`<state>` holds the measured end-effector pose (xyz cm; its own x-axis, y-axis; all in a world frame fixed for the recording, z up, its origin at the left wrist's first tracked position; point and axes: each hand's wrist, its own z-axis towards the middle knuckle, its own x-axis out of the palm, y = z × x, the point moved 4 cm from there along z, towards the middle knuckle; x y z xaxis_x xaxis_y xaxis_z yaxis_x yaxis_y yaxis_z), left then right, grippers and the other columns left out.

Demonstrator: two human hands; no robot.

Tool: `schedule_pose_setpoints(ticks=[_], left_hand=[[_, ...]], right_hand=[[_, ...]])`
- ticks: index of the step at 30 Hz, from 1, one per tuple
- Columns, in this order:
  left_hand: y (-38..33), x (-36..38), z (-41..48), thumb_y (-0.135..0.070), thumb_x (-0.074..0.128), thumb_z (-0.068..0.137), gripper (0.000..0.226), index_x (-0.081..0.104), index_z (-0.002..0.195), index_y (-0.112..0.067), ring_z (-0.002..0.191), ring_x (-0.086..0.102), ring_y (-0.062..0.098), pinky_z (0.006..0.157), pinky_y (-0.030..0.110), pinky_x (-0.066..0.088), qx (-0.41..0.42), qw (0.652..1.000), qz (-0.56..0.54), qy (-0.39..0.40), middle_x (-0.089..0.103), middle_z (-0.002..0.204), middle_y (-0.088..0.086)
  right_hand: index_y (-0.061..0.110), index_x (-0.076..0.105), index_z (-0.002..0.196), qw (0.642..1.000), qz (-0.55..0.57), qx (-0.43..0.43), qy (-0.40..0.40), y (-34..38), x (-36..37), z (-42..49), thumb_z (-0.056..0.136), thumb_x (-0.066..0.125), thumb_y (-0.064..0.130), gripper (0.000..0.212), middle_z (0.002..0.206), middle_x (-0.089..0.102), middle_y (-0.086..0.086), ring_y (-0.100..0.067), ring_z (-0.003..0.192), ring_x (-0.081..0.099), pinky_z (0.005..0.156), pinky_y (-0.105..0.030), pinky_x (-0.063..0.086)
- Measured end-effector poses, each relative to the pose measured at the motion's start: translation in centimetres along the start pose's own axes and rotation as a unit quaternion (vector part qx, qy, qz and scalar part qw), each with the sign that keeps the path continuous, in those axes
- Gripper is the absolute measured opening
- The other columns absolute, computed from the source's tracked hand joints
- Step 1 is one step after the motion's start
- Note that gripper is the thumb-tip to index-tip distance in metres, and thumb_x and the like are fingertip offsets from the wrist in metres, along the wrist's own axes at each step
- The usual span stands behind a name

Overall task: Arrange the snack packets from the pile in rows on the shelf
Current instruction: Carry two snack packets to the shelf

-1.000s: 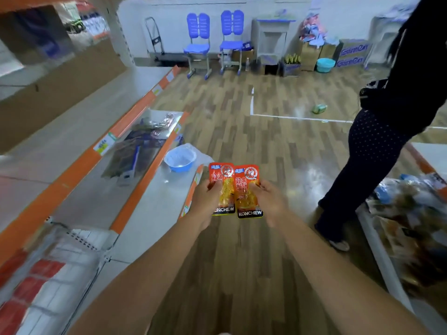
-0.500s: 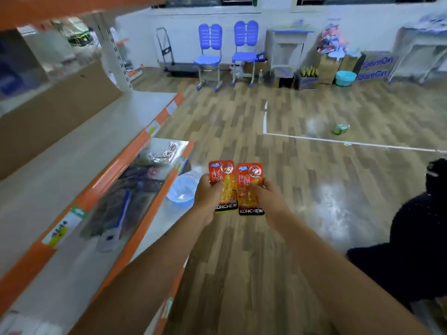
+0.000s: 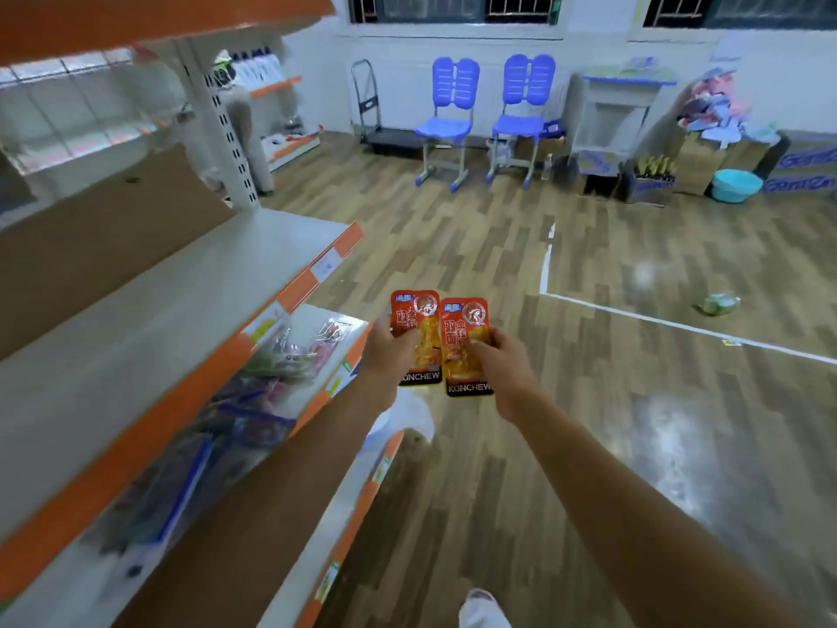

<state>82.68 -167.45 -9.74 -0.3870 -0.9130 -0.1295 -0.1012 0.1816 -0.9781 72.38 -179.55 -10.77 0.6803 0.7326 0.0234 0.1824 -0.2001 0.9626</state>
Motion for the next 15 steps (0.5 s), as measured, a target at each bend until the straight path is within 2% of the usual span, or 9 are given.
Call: schedule_pose_setpoints(ticks=[3,6,9,11,13,15], left_hand=[[-1.7,0.9,4.6,-0.011,0.057,0.086,0.017,0.059,0.101,-0.019,0.090,0.064,0.026,0.081,0.042,0.055,0.001,1.000,0.000,-0.031,0.067,0.099,0.008],[-2.6,0.9,8.3,-0.014,0.056,0.086,0.019,0.057,0.103,-0.023,0.088,0.063,0.020,0.074,0.036,0.056,0.006,0.998,0.005,-0.063,0.065,0.098,0.003],[-3.2,0.3,11.7,-0.014,0.058,0.086,0.018,0.056,0.099,-0.027,0.087,0.062,0.017,0.070,0.031,0.054,0.017,0.996,0.012,-0.086,0.064,0.097,0.001],[-3.5,-0.4,14.1,-0.012,0.061,0.084,0.023,0.056,0.103,-0.024,0.092,0.062,0.019,0.079,0.034,0.053,0.022,0.993,0.017,-0.112,0.064,0.100,0.001],[-3.7,-1.2,16.6,-0.013,0.064,0.084,0.028,0.057,0.110,-0.018,0.097,0.062,0.022,0.086,0.038,0.052,0.021,0.990,0.014,-0.138,0.064,0.103,0.003],[-3.9,-2.4,19.5,-0.014,0.065,0.085,0.028,0.054,0.110,-0.018,0.097,0.061,0.022,0.085,0.036,0.051,0.018,0.986,0.013,-0.166,0.063,0.101,0.001]], right_hand=[[0.019,0.059,0.101,0.999,-0.022,-0.001,0.023,2.5,0.8,5.4,0.093,0.053,0.008,0.015,0.102,0.069,-0.008,-0.024,0.092,0.068,0.084,-0.043,0.056],[0.010,0.063,0.103,0.998,-0.038,-0.013,0.052,4.4,2.1,9.8,0.090,0.050,0.002,0.020,0.101,0.070,-0.012,-0.028,0.091,0.068,0.084,-0.045,0.056],[0.020,0.063,0.091,0.993,-0.046,-0.026,0.101,5.5,4.4,13.2,0.090,0.049,0.002,0.023,0.097,0.070,-0.010,-0.026,0.088,0.069,0.074,-0.039,0.057],[0.023,0.063,0.085,0.991,-0.044,-0.039,0.121,6.4,6.1,15.5,0.089,0.049,0.000,0.027,0.089,0.070,-0.006,-0.018,0.079,0.069,0.061,-0.027,0.055],[0.019,0.065,0.089,0.989,-0.043,-0.047,0.132,7.2,8.1,17.9,0.087,0.051,-0.001,0.024,0.090,0.070,-0.008,-0.018,0.077,0.069,0.059,-0.025,0.055],[0.009,0.064,0.101,0.988,-0.035,-0.049,0.140,7.9,10.1,20.5,0.086,0.054,-0.001,0.021,0.095,0.069,-0.012,-0.023,0.080,0.069,0.063,-0.031,0.056]])
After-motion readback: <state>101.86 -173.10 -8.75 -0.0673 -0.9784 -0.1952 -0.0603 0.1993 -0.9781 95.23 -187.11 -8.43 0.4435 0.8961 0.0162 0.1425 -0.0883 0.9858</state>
